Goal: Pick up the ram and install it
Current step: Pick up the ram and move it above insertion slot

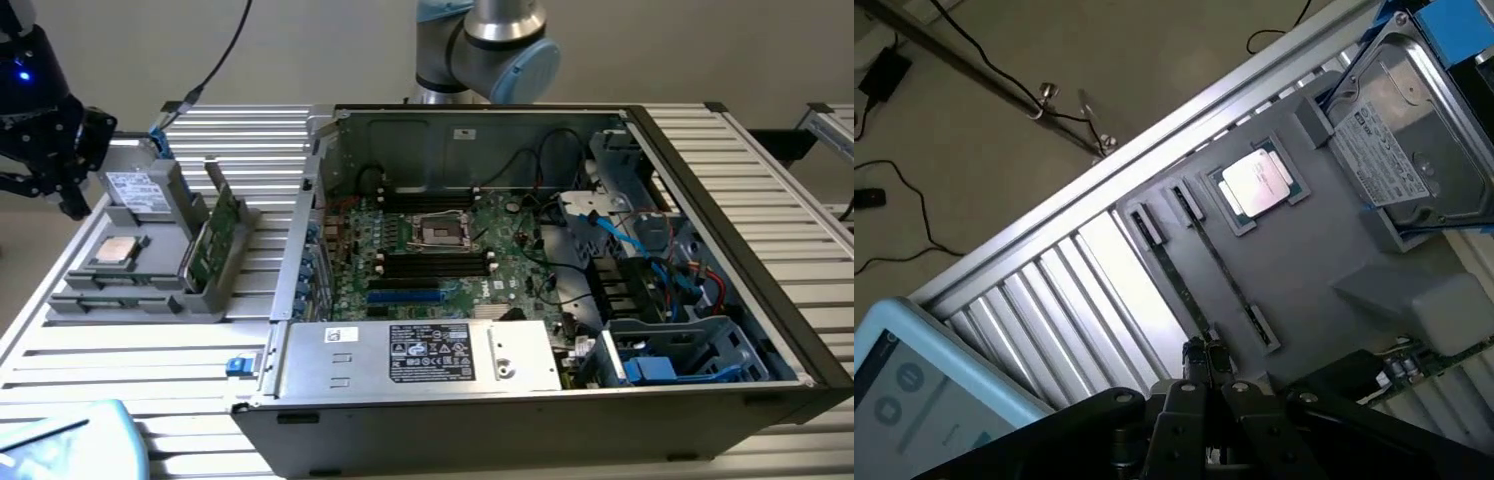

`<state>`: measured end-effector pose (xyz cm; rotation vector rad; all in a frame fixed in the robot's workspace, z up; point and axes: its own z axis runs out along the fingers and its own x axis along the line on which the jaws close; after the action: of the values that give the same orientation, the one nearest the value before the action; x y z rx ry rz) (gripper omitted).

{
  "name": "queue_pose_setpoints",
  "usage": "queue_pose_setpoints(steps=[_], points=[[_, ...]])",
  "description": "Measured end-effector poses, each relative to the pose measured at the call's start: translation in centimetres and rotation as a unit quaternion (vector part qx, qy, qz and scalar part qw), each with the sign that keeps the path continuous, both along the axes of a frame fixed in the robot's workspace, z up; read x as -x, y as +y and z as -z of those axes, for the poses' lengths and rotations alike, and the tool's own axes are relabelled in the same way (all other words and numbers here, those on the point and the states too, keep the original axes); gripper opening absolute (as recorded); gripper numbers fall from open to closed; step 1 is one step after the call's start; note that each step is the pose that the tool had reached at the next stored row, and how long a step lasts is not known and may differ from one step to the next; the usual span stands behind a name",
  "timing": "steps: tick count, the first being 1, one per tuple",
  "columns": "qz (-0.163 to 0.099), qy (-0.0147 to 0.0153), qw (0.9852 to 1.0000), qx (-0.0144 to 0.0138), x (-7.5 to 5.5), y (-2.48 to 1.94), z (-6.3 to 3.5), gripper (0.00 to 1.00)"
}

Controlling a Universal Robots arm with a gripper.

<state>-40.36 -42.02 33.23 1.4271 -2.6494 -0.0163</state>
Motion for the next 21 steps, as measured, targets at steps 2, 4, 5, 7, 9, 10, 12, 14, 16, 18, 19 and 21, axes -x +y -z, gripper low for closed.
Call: queue_pose_setpoints(steps=[2,4,5,7,9,10,12,14,16,18,19,21], points=[[-0.012,-0.0001,0.9999,0.0005,0.00,0.14,0.11,0.11],[-0.026,-0.0002,0.9997,0.0007,0.01,0.23,0.22,0.11],[-0.033,-0.0002,0.9995,0.0008,0.01,0.27,0.26,0.11],[-0.047,-0.0001,0.9989,0.0009,0.02,0.36,0.36,0.11],[-0.059,-0.0002,0.9982,0.0009,0.02,0.44,0.47,0.11],[-0.065,-0.0003,0.9979,0.0009,0.03,0.48,0.50,0.11],[-0.076,-0.0004,0.9971,0.0010,0.03,0.51,0.55,0.11],[-0.090,-0.0007,0.9960,0.0010,0.03,0.54,0.60,0.11],[-0.104,-0.0009,0.9946,0.0010,0.03,0.55,0.65,0.11],[-0.116,-0.0015,0.9933,0.0011,0.04,0.58,0.70,0.11],[-0.121,-0.0020,0.9927,0.0011,0.04,0.60,0.74,0.11],[-0.131,-0.0027,0.9914,0.0012,0.06,0.63,0.81,0.11]])
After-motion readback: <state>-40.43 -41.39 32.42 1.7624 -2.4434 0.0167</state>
